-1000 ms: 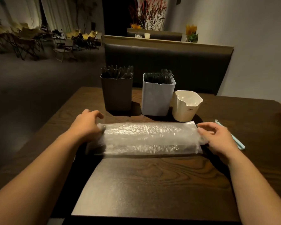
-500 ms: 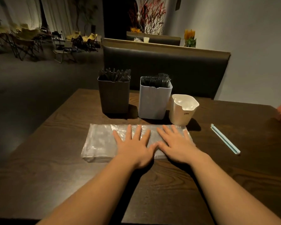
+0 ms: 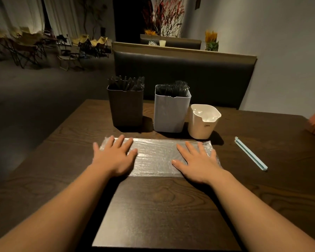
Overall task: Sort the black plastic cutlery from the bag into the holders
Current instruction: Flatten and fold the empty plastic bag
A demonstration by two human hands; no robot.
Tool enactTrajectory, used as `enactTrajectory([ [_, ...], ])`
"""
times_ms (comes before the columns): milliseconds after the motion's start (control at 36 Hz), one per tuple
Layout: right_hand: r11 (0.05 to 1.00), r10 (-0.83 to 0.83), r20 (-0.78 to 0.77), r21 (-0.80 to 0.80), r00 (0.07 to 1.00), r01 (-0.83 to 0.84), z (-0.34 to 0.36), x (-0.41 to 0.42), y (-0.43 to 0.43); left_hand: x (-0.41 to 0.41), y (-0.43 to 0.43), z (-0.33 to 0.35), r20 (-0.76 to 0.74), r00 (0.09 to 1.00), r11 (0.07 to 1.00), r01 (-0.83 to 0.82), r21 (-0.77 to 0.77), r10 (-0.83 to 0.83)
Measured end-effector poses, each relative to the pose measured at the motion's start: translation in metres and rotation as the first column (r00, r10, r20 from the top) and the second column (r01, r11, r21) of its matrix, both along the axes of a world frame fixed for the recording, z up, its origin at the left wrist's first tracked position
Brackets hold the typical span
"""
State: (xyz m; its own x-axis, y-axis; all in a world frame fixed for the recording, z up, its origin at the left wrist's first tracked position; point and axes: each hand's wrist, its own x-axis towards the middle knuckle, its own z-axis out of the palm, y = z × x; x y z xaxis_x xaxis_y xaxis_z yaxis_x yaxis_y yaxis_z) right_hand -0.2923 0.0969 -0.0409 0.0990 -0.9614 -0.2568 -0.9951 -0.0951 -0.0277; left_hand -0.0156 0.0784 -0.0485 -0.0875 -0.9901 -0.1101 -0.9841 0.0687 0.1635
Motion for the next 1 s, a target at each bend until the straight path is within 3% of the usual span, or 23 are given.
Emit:
enactTrajectory([
  [111,0.991,-0.034,-0.014,0.128,0.999,0.035,0.012,0.007,0.012,0.021,0.001,0.002,0.006,0.999,0.999,-0.038,0.016,0.038],
  [222,0.971,-0.019,-0.113,0.236,0.993,0.046,0.042,0.014,0.022,0.029,0.001,0.002,0.033,0.997,0.997,0.068,0.049,-0.069],
  [333,0.999,0.007,-0.169,0.040,0.986,0.000,0.072,0.022,0.019,0.030,0.000,0.001,0.073,0.972,0.973,0.221,0.065,-0.225],
  [417,0.995,0.046,-0.039,-0.082,0.998,-0.050,0.071,0.025,0.004,0.026,0.000,0.000,0.071,0.953,0.955,0.291,0.053,-0.295],
  [500,0.990,-0.037,0.153,0.140,0.988,0.015,0.063,0.026,-0.014,0.026,-0.002,-0.001,0.066,0.946,0.948,0.317,0.003,-0.316],
  [583,0.964,-0.123,0.315,0.262,0.941,0.038,0.061,0.025,-0.023,0.031,-0.006,-0.001,0.067,0.967,0.961,0.253,-0.110,-0.247],
  [667,0.935,-0.135,0.383,0.355,0.914,-0.011,0.061,0.027,-0.024,0.036,-0.004,0.000,0.067,0.987,0.949,0.159,-0.274,-0.146],
  [806,0.897,-0.156,0.531,0.429,0.833,-0.105,0.070,0.024,-0.024,0.044,0.002,0.010,-0.038,0.998,0.797,-0.066,-0.601,0.054],
  [889,0.829,-0.212,0.544,0.541,0.812,-0.146,0.071,0.026,-0.025,0.049,0.001,0.006,-0.071,0.992,0.757,-0.122,-0.642,0.100],
  [1000,0.791,-0.248,0.537,0.593,0.807,-0.151,0.063,0.045,-0.023,0.046,0.002,-0.002,-0.087,0.988,0.803,-0.156,-0.576,0.129],
])
